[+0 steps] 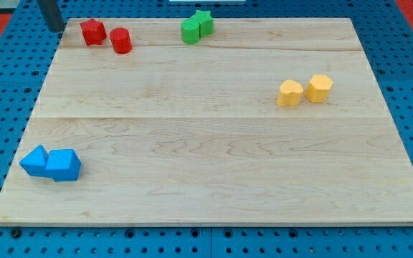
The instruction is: Move the red circle towards center
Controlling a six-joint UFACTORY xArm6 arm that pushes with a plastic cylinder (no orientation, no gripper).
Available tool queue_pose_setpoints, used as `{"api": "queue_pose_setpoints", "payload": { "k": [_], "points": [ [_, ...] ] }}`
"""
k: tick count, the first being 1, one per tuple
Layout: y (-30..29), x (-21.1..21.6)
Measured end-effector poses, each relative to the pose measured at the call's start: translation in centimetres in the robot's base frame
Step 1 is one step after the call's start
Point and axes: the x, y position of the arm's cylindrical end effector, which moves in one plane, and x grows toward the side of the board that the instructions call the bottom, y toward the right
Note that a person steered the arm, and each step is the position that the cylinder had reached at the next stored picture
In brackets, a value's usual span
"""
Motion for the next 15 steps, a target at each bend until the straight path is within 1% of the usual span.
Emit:
{"api": "queue_pose_setpoints", "payload": {
  "k": [1, 2, 3, 4, 5, 7, 8, 9, 10, 11, 12, 13, 14, 15],
  "points": [
    [2.6, 1.2],
    [6.5, 0.7],
    [5.9, -1.1],
    [7.5, -3.1],
    [9.5, -3.1],
    [9.6, 3.5],
    [7.5, 0.8],
    [7.6, -1.2],
    [10.1, 1.6],
    [12.2, 5.2],
    [12.2, 7.6],
    [14.6, 8.9],
    [19.6, 10.8],
    [22.1, 12.8]
  ]
}}
